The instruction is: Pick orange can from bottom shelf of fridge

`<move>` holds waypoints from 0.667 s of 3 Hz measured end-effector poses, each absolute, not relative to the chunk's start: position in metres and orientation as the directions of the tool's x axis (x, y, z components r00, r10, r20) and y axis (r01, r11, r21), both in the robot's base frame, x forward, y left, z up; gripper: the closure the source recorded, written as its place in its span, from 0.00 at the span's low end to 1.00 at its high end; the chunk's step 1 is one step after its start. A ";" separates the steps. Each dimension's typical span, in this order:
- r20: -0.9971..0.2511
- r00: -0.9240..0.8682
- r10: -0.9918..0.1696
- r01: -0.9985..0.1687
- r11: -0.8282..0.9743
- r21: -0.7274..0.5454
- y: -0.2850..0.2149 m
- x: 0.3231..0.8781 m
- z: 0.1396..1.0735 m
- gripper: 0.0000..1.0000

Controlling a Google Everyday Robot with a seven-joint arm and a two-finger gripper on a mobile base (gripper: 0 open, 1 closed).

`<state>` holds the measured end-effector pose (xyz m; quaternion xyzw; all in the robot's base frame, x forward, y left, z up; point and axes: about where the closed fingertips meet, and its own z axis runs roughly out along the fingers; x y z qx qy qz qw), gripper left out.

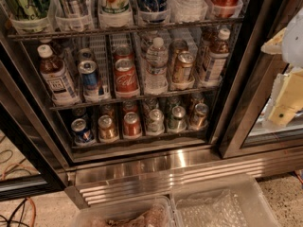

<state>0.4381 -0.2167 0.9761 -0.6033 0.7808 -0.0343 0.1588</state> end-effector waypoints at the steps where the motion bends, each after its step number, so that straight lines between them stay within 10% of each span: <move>1: -0.207 -0.221 -0.953 -0.931 0.270 -0.245 -0.217 0.438 0.976 0.00; 2: -0.217 -0.207 -0.954 -0.935 0.258 -0.243 -0.211 0.439 0.972 0.00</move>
Offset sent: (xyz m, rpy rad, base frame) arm -0.0002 0.0099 -0.0145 0.0221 0.0214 0.0342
